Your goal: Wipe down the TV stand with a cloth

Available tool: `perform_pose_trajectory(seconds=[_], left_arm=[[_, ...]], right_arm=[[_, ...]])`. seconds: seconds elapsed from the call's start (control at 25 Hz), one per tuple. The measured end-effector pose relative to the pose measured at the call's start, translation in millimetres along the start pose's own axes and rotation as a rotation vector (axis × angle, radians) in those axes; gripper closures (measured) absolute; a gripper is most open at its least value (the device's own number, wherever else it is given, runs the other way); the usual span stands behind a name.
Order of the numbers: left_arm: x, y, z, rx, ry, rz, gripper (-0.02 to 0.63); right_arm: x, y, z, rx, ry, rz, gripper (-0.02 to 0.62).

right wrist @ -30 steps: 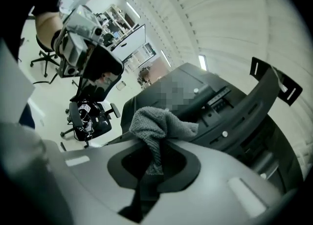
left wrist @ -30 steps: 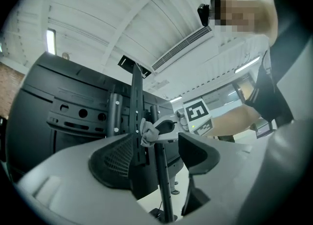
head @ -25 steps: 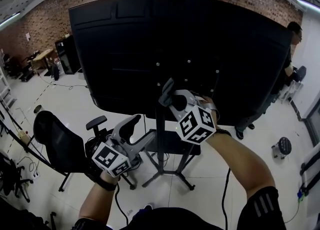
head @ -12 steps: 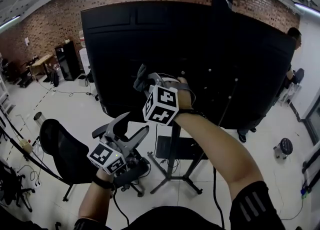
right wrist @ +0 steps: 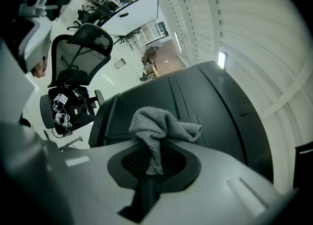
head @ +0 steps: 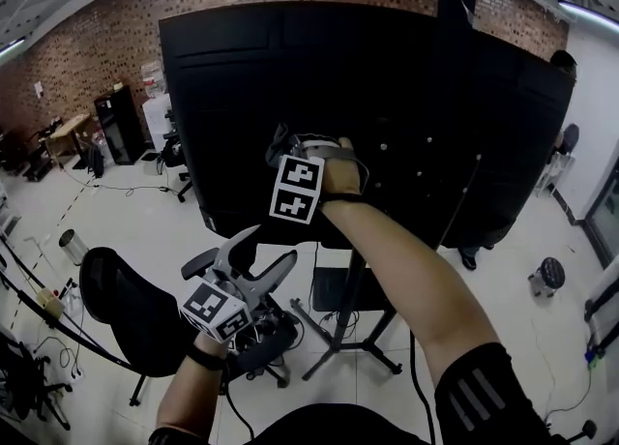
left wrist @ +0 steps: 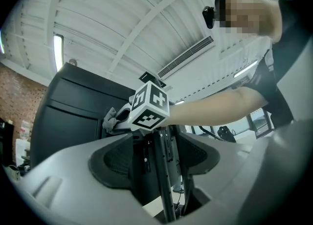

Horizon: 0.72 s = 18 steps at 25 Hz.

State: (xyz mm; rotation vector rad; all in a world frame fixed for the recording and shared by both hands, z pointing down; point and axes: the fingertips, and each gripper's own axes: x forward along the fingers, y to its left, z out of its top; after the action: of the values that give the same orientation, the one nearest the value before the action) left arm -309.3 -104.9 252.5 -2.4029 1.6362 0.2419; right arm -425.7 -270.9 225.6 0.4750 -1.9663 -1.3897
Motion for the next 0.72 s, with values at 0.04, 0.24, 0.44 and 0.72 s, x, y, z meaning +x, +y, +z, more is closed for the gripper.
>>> perform_pose_trajectory(seconds=[0.04,0.24,0.44,0.72], left_arm=[[0.3,1.9,-0.3,-0.001,0.0,-0.006,0.293],[5.1,9.3,-4.1,-0.007,-0.008,-0.04,0.293],[22.0,-0.7,-9.5,-0.028,-0.014,-0.088,0.293],[47.4,-15.3,-11.9,-0.038,-0.021,-0.15,0.293]], right_arm=[[2.9,0.0,-1.3,-0.012,0.009,-0.003,0.566],[5.7,2.8,-18.2,-0.047,0.058,-0.017,0.566],[-6.7,-0.2,-44.8,-0.127,0.157,-0.033,0.566],[-21.8,-4.7,-81.9,-0.26,0.333,-0.029,0.566]])
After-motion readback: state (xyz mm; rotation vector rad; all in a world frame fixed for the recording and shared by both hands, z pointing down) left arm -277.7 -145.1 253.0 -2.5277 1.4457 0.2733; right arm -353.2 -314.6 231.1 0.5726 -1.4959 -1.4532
